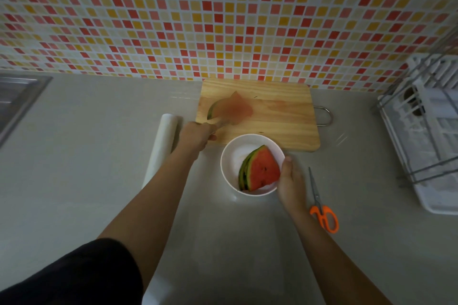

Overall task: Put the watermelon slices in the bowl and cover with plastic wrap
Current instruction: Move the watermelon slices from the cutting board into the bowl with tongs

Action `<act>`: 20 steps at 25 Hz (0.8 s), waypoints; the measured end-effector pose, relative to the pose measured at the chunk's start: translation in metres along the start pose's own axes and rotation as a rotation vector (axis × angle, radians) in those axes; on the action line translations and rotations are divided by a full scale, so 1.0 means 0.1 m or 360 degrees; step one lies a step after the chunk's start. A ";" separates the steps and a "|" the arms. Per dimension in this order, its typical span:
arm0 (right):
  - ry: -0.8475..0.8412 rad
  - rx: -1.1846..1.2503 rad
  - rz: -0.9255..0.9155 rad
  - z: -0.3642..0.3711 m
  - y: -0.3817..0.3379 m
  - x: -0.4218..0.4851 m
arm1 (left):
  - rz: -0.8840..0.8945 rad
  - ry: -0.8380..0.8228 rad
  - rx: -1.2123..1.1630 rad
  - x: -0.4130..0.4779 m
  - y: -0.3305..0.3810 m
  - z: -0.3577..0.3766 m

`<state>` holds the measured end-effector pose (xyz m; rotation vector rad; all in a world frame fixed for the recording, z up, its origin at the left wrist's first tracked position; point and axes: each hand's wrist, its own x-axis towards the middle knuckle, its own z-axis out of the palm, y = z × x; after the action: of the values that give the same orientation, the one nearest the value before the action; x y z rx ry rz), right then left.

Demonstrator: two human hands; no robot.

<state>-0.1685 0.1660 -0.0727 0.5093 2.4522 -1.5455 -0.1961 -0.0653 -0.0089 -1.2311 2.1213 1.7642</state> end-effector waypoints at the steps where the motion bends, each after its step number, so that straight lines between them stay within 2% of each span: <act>1: -0.0003 0.0015 0.0023 0.01 0.00 0.01 | 0.0009 -0.0037 -0.0010 0.01 0.01 0.02; 5: 0.0007 0.0082 0.0070 0.02 -0.01 0.01 | 0.0068 0.0001 -0.0125 -0.06 -0.01 0.01; 8: 0.0001 0.0063 0.0045 0.01 -0.02 0.00 | 0.0225 0.0055 -0.0183 -0.27 -0.02 -0.10; 11: -0.0026 0.0042 0.0067 0.00 -0.04 -0.02 | 0.0357 -0.0018 -0.0115 -0.63 -0.19 -0.28; 15: 0.0000 0.0035 0.0126 -0.01 -0.06 -0.04 | 0.0478 -0.0043 0.0269 -1.13 -0.54 -0.40; 20: -0.0091 0.0084 0.0197 -0.02 -0.11 -0.06 | 0.0821 -0.0082 0.0833 -1.42 -0.59 -0.18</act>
<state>-0.1675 0.1621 -0.0609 0.6052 2.2968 -1.5558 -0.0579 -0.0090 0.0308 -0.5320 2.7852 1.2014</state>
